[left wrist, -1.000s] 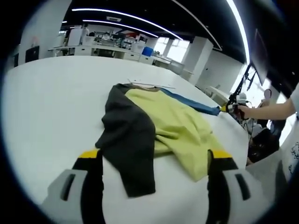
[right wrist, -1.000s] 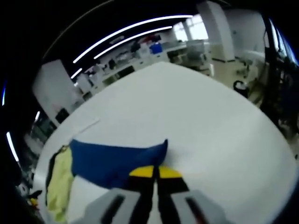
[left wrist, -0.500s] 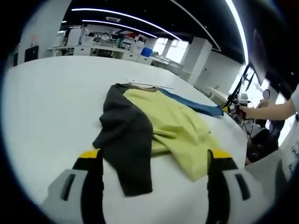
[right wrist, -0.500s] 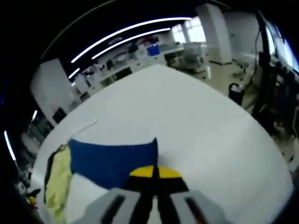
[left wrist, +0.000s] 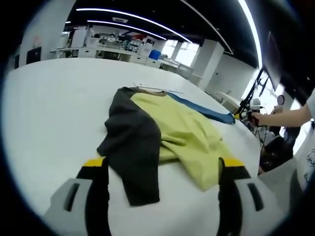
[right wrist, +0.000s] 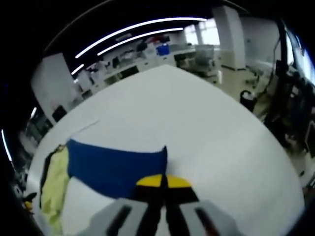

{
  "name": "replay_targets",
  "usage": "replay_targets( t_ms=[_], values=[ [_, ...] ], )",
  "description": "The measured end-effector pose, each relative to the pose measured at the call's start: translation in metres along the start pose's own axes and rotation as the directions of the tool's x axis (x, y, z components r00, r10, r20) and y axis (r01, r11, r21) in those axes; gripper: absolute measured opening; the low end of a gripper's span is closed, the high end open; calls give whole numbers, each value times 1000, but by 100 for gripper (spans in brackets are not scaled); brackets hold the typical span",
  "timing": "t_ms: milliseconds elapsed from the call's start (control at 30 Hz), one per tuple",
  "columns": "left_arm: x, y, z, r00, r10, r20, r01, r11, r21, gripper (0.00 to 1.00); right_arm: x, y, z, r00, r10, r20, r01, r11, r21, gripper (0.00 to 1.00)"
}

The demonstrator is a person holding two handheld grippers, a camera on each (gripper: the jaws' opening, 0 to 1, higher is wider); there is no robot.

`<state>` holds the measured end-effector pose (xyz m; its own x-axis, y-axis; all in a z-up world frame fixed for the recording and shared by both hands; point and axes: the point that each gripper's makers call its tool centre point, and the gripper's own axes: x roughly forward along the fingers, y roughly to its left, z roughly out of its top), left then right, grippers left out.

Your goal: Fold the garment on the visible template until the final outline fits inside the template.

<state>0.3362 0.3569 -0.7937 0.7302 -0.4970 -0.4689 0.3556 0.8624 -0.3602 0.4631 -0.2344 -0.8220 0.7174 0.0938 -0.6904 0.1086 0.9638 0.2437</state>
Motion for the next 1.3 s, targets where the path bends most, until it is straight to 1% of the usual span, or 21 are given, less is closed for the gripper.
replay_targets(
  t_ms=[67, 167, 233, 300, 367, 467, 500, 533, 633, 667, 800, 867, 900, 967, 1000, 1033, 1067, 1100, 1267, 1300],
  values=[
    [0, 0, 0, 1000, 0, 0, 0, 1000, 0, 89, 0, -1, -3, 1000, -2, -10, 2, 1000, 5, 0],
    [-1, 0, 1, 1000, 1, 4, -1, 1000, -1, 89, -2, -3, 1, 1000, -8, 11, 8, 1000, 7, 0],
    [-1, 0, 2, 1000, 2, 6, -2, 1000, -1, 90, -2, -2, 2, 1000, 1, 16, -1, 1000, 25, 8],
    [-1, 1, 2, 1000, 2, 6, -2, 1000, 0, 89, -5, 2, -1, 1000, 8, 18, -9, 1000, 21, 15],
    [-1, 1, 2, 1000, 1, 7, -1, 1000, 0, 89, -8, 4, -2, 1000, 14, 28, -14, 1000, 0, 19],
    [-1, 1, 2, 1000, 0, 8, 0, 1000, 2, 89, -9, 6, -2, 999, 34, 41, -33, 999, -17, 33],
    [-2, 1, 2, 1000, -1, 9, 1, 1000, 2, 89, -9, 8, -1, 997, 47, 54, -45, 998, -41, 38],
    [-2, 1, 2, 1000, -1, 9, 1, 1000, 3, 89, -10, 8, 0, 997, 52, 58, -49, 997, -51, 42],
    [-3, 1, 2, 1000, 0, 12, 0, 1000, 3, 89, -14, 16, -4, 995, 80, 66, -76, 995, -66, 51],
    [-3, 1, 2, 1000, 1, 13, -1, 1000, 3, 89, -12, 17, -3, 994, 92, 64, -87, 993, -74, 54],
    [-5, 1, 3, 1000, 1, 17, -1, 1000, 5, 89, -15, 20, -7, 991, 118, 65, -111, 989, -97, 69],
    [-6, 1, 3, 1000, 2, 18, -2, 1000, 6, 89, -19, 22, -10, 989, 131, 71, -123, 986, -111, 74],
    [-7, 1, 3, 1000, 2, 18, -2, 1000, 6, 89, -19, 20, -9, 989, 134, 62, -127, 985, -116, 76],
    [-8, 0, 3, 1000, 2, 18, -2, 1000, 8, 89, -18, 18, -7, 987, 146, 66, -136, 982, -133, 79],
    [-8, 0, 2, 1000, 2, 18, -2, 1000, 8, 89, -17, 16, -5, 987, 148, 65, -139, 982, -131, 82],
    [-8, 0, 3, 1000, 3, 18, -3, 1000, 7, 89, -19, 21, -5, 983, 171, 71, -160, 978, -137, 85],
    [-9, 0, 2, 1000, 3, 17, -3, 1000, 8, 89, -21, 24, -5, 981, 178, 75, -167, 976, -140, 88],
    [-9, 0, 2, 1000, 3, 15, -4, 1000, 9, 89, -23, 25, -8, 982, 176, 64, -165, 976, -142, 90],
    [-12, 1, 0, 1000, 5, 9, -5, 1000, 12, 89, -32, 38, -14, 977, 204, 63, -192, 968, -160, 99],
    [-12, 1, -1, 1000, 6, 9, -7, 1000, 13, 89, -36, 42, -18, 976, 210, 61, -198, 967, -160, 99]
  ],
)
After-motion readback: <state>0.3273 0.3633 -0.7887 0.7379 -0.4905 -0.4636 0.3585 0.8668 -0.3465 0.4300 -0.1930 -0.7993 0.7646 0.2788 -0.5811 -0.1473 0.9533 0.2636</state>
